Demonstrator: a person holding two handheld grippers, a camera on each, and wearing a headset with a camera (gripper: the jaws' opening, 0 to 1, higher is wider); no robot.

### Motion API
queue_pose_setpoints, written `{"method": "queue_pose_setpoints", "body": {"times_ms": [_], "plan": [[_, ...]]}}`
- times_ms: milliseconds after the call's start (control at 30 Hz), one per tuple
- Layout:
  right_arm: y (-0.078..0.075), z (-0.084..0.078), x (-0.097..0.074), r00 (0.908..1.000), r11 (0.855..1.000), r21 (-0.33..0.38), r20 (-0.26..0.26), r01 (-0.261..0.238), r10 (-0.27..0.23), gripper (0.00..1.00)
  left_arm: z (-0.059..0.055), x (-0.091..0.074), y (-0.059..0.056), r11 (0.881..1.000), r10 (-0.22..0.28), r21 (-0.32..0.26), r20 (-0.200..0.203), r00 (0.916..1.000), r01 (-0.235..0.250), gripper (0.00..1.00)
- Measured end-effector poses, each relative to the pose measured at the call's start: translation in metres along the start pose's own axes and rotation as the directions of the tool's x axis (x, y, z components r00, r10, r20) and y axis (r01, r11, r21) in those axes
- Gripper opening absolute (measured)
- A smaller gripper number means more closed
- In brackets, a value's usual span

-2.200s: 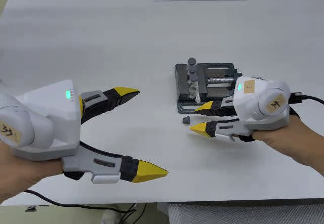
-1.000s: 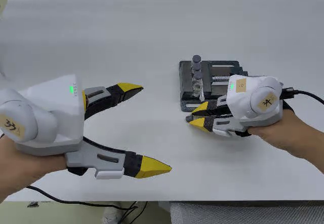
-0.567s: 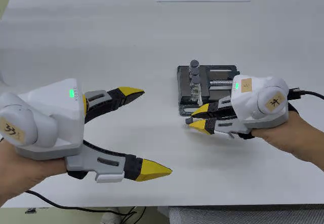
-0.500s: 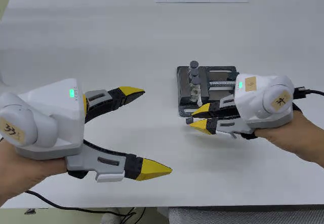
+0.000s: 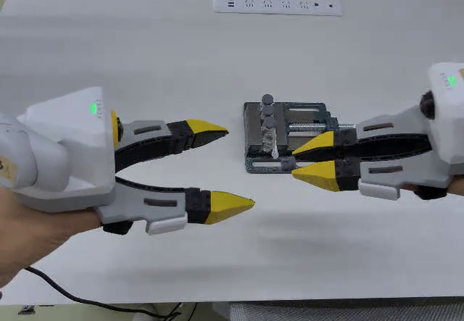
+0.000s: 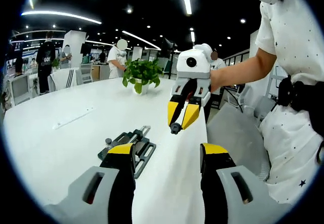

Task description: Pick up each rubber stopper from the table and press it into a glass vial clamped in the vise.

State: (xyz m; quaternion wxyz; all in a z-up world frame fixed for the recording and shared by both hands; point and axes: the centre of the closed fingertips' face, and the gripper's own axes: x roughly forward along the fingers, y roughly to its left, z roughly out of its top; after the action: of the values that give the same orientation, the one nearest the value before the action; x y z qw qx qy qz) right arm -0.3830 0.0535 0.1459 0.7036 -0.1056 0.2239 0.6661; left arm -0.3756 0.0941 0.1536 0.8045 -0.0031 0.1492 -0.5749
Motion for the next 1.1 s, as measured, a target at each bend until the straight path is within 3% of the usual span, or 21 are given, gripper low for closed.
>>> {"method": "queue_pose_setpoints", "body": {"times_ms": [167, 333, 633, 1100], "plan": [[0.009, 0.017, -0.005, 0.9998, 1.0, -0.018, 0.016, -0.012, 0.013, 0.05, 0.02, 0.006, -0.01, 0.999, -0.047, 0.007, 0.054, 0.9974, 0.047, 0.34], [0.012, 0.028, -0.007, 0.9988, 1.0, -0.018, 0.044, -0.019, 0.02, 0.05, 0.032, 0.009, -0.02, 0.996, -0.091, 0.025, 0.09, 0.9918, 0.089, 0.23], [0.02, 0.04, -0.004, 0.9975, 0.999, -0.019, 0.065, -0.027, 0.029, 0.05, 0.04, 0.009, -0.03, 0.992, -0.122, 0.04, 0.112, 0.9862, 0.119, 0.11], [0.025, 0.05, 0.0, 0.9969, 0.999, -0.03, 0.07, -0.032, 0.034, 0.05, 0.044, 0.009, -0.033, 0.991, -0.13, 0.053, 0.118, 0.9844, 0.125, 0.05]]}}
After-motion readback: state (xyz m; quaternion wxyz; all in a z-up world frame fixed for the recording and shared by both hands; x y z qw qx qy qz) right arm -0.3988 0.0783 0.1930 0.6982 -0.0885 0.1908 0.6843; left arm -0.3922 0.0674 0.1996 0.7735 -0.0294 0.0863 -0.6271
